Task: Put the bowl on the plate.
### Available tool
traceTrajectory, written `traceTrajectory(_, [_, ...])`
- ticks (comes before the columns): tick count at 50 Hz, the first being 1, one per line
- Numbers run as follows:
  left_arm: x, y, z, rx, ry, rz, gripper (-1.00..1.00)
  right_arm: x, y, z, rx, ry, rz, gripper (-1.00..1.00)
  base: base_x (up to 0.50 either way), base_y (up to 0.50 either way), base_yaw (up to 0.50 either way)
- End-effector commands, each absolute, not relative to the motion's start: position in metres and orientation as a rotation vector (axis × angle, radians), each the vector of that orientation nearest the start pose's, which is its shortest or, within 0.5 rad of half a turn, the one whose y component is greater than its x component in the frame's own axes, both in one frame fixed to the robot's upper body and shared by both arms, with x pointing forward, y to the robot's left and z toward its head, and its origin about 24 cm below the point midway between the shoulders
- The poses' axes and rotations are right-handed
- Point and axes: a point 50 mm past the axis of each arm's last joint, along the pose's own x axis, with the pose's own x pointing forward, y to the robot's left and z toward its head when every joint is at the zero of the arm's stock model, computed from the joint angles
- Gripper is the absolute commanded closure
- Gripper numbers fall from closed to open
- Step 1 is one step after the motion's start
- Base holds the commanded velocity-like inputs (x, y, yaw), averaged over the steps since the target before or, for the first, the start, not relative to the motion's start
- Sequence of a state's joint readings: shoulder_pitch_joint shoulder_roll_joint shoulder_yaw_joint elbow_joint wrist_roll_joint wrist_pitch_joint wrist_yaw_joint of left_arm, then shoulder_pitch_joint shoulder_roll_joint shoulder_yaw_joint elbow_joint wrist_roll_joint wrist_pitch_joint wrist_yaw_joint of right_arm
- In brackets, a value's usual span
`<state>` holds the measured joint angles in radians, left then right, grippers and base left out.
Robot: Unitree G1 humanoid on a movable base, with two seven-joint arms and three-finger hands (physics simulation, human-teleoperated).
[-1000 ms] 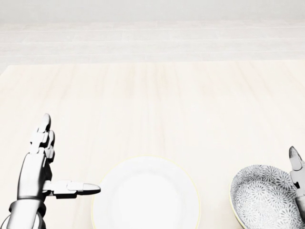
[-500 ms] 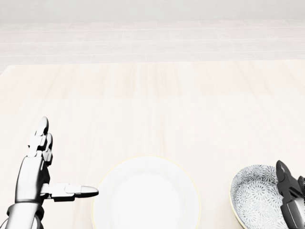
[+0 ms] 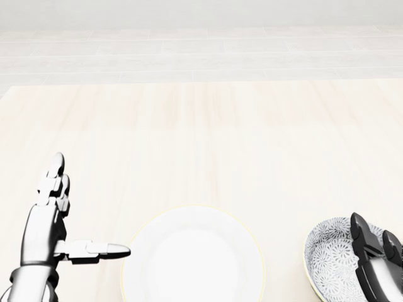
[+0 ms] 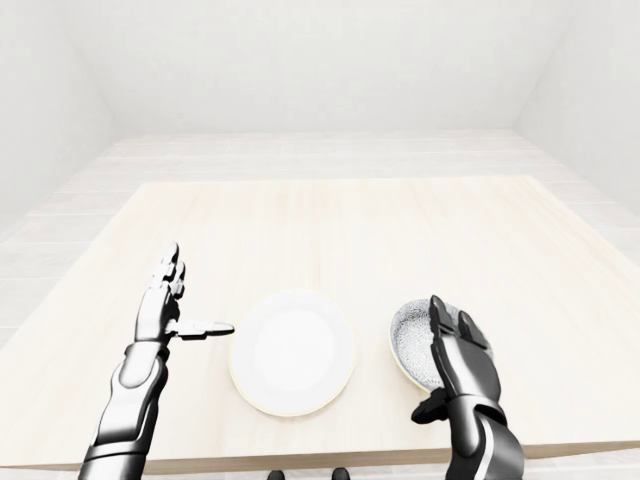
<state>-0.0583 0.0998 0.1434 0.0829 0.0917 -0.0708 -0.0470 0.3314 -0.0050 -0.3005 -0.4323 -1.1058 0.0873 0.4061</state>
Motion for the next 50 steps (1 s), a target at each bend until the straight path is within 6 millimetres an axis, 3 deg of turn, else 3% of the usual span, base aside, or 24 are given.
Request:
traceTrajectory(1, [0.263, 0.198, 0.05, 0.189, -0.045, 0.08, -1.0, 0.176, -0.233, 0.05, -1.169, 0.43, -0.06, -1.0, 0.0, 0.0, 0.0])
traceTrajectory(22, [0.266, 0.198, 0.05, 0.193, -0.046, 0.083, -1.0, 0.162, -0.229, 0.039, -1.133, 0.462, -0.052, -0.97, 0.0, 0.0, 0.0])
traceTrajectory(28, [0.264, 0.2, 0.049, 0.194, -0.045, 0.085, -1.0, 0.161, -0.23, 0.039, -1.124, 0.467, -0.055, -0.51, 0.0, 0.0, 0.0])
traceTrajectory(42, [0.264, 0.199, 0.049, 0.197, -0.043, 0.086, -1.0, 0.16, -0.231, 0.038, -1.109, 0.47, -0.06, -0.44, 0.0, 0.0, 0.0])
traceTrajectory(44, [0.264, 0.199, 0.049, 0.197, -0.042, 0.086, -1.0, 0.16, -0.231, 0.038, -1.105, 0.47, -0.062, -0.23, 0.0, 0.0, 0.0])
traceTrajectory(47, [0.264, 0.199, 0.049, 0.196, -0.041, 0.086, -1.0, 0.16, -0.231, 0.038, -1.102, 0.471, -0.064, -0.27, 0.0, 0.0, 0.0])
traceTrajectory(49, [0.264, 0.199, 0.049, 0.197, -0.042, 0.086, -1.0, 0.159, -0.231, 0.037, -1.096, 0.476, -0.056, -0.11, 0.0, 0.0, 0.0])
traceTrajectory(50, [0.264, 0.199, 0.049, 0.197, -0.043, 0.086, -1.0, 0.159, -0.231, 0.037, -1.096, 0.474, -0.058, 0.12, 0.0, 0.0, 0.0])
